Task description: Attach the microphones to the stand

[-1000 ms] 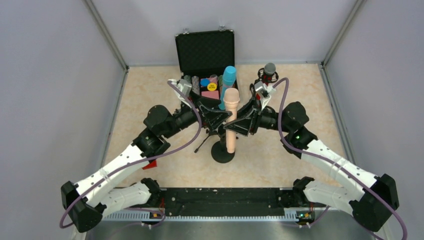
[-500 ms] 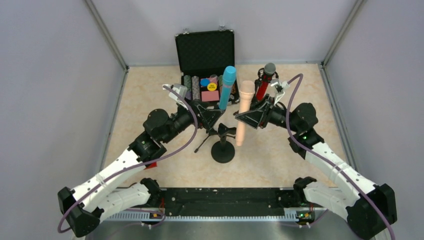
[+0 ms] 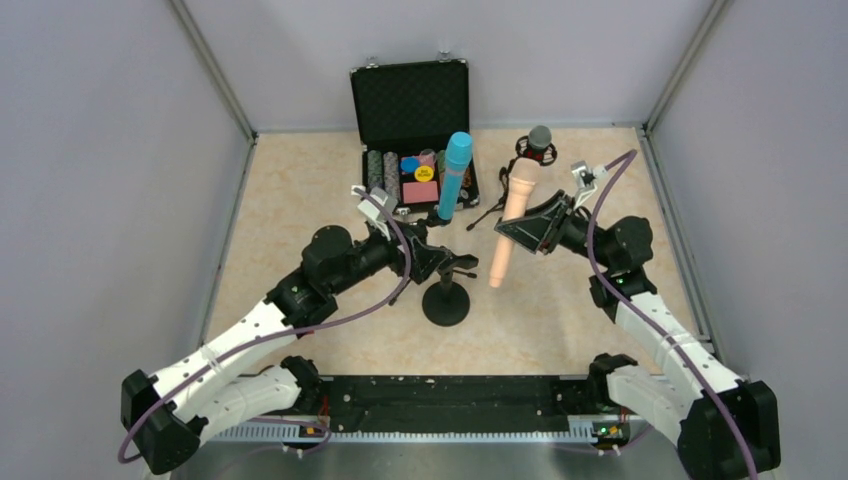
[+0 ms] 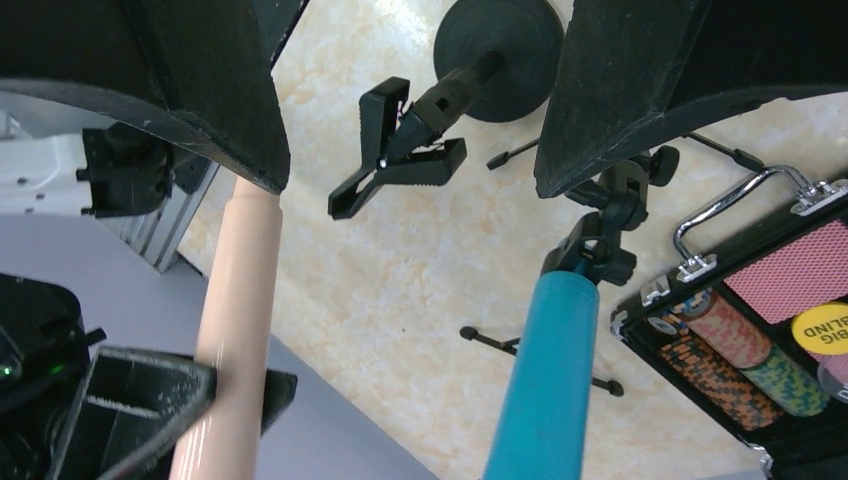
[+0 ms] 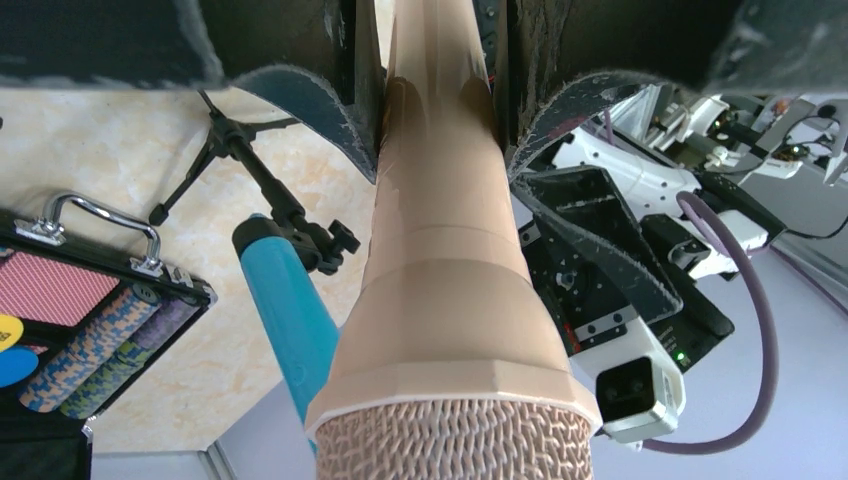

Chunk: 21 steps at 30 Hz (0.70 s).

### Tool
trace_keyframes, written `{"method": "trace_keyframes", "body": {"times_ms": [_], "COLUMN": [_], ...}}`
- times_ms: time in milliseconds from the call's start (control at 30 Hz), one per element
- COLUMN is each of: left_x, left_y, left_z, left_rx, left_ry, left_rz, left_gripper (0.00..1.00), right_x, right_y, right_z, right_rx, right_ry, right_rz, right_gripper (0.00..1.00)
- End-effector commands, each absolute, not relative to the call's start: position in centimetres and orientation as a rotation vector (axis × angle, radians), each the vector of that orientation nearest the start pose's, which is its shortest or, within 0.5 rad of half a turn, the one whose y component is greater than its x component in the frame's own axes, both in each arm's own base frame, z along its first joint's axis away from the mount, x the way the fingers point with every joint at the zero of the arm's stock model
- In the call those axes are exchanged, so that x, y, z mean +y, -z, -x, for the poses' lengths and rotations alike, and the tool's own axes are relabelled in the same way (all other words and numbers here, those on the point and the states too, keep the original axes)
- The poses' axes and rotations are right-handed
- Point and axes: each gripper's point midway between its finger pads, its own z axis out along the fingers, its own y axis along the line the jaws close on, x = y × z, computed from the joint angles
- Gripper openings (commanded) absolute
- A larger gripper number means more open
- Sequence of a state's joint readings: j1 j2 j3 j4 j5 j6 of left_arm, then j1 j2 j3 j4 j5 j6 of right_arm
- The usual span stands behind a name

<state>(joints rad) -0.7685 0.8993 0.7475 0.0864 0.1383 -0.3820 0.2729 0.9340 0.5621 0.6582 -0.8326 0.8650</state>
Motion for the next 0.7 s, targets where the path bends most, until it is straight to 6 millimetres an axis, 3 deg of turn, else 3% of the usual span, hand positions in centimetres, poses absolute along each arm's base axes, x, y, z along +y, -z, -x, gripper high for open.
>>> {"method": "trace_keyframes", "body": {"times_ms": [0, 233, 500, 667], "left_x": [-27.8, -28.1, -29.1, -30.6], "left_y": [-28.8, -27.7, -29.3, -28.6], "left_z": [-21.1, -20.8, -20.8, -19.9], "left_rx": [1.574, 1.535, 1.339, 1.223], "left_ry": [0.972, 0.933, 0.906, 0.885], "left_rz": [-0.635, -0.751, -0.853, -1.073], "left_gripper": [0.97, 0.99, 0.99, 0.99], "right_x": [21.3, 21.2, 20.9, 20.8], "right_y": [-33.5, -32.7, -31.4, -30.9], "right_z": [-22.4, -23.1, -24.1, -24.4], "right_rx": [1.4, 1.431, 1.49, 1.509], "right_ry": [-1.474, -1.444, -1.353, -1.323], "right_rz": [0.381, 0.366, 0.372, 0.367], "right_gripper": [0.0, 0.0, 0.0, 0.0]}}
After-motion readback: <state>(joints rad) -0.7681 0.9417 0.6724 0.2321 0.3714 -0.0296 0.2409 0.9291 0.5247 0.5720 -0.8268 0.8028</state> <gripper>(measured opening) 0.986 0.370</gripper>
